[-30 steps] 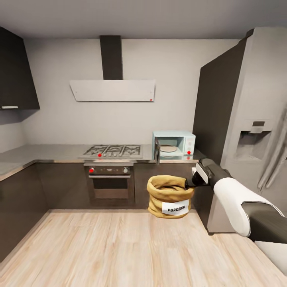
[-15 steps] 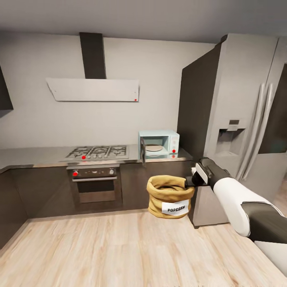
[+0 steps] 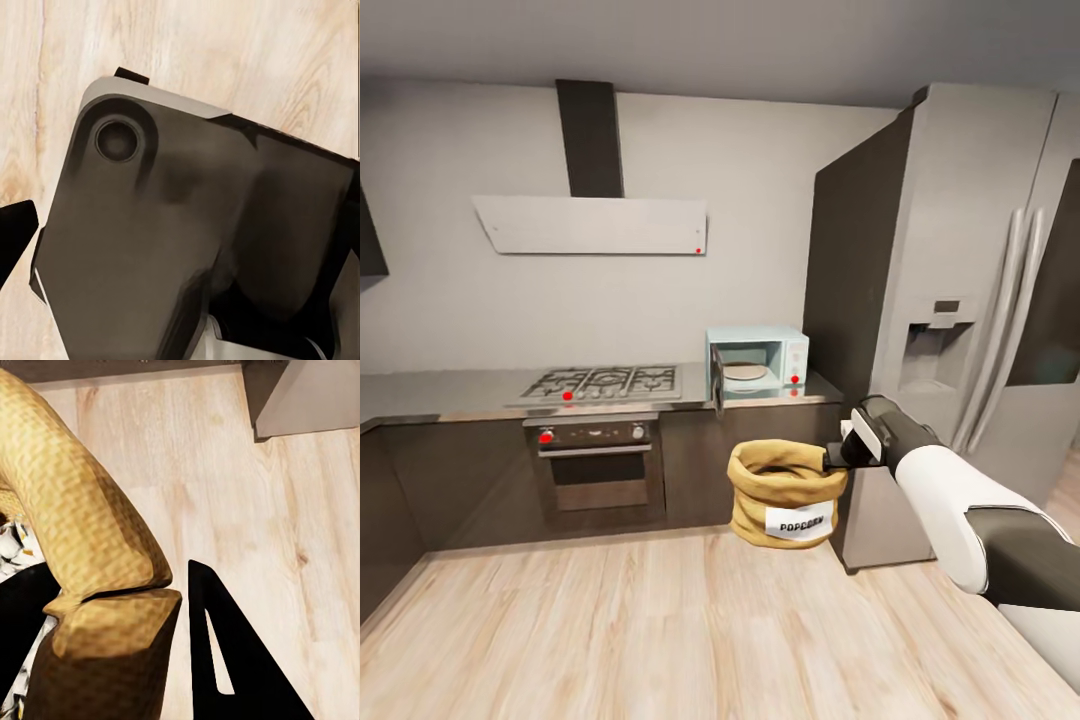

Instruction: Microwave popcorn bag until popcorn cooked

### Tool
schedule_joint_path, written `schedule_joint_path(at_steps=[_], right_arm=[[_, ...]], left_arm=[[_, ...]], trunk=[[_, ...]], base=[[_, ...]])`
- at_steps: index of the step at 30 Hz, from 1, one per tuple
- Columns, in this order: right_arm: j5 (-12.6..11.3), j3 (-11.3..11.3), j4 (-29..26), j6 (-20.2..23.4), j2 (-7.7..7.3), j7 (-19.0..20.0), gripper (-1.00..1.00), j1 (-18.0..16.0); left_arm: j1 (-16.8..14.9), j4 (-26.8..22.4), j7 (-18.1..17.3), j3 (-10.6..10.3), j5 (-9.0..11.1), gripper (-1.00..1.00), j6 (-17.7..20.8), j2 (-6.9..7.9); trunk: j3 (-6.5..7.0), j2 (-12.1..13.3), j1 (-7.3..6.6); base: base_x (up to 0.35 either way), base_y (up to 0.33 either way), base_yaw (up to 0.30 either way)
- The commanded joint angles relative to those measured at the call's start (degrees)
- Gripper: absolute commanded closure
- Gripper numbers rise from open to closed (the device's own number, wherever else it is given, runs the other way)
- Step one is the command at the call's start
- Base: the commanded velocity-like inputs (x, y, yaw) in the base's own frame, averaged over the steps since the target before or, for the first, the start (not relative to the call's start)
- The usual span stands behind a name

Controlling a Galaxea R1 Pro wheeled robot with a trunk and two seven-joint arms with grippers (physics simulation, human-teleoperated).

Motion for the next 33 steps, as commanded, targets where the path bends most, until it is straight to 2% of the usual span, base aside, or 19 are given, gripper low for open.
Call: schedule_joint_path(at_steps=[1, 21, 33], right_arm=[[0.3, 0.07, -0.03, 0.24, -0.04, 0.39, 1.0, -0.03], [0.23, 0.07, 0.01, 0.15, -0.08, 0.01, 1.0, -0.03], [0.23, 0.07, 0.01, 0.15, -0.08, 0.02, 1.0, -0.03]], left_arm=[[0.02, -0.05, -0.03, 0.21, 0.21, -1.0, -0.06, -0.02], [0.01, -0.04, 0.06, 0.21, 0.29, -1.0, -0.1, 0.0], [-0.01, -0.03, 0.06, 0.21, 0.29, -1.0, -0.06, 0.0]], trunk=[[-0.08, -0.05, 0.03], [-0.08, -0.05, 0.03], [-0.08, -0.05, 0.03]], base=[[0.266, -0.005, 0.0], [0.318, -0.115, 0.0], [0.321, -0.008, 0.0]])
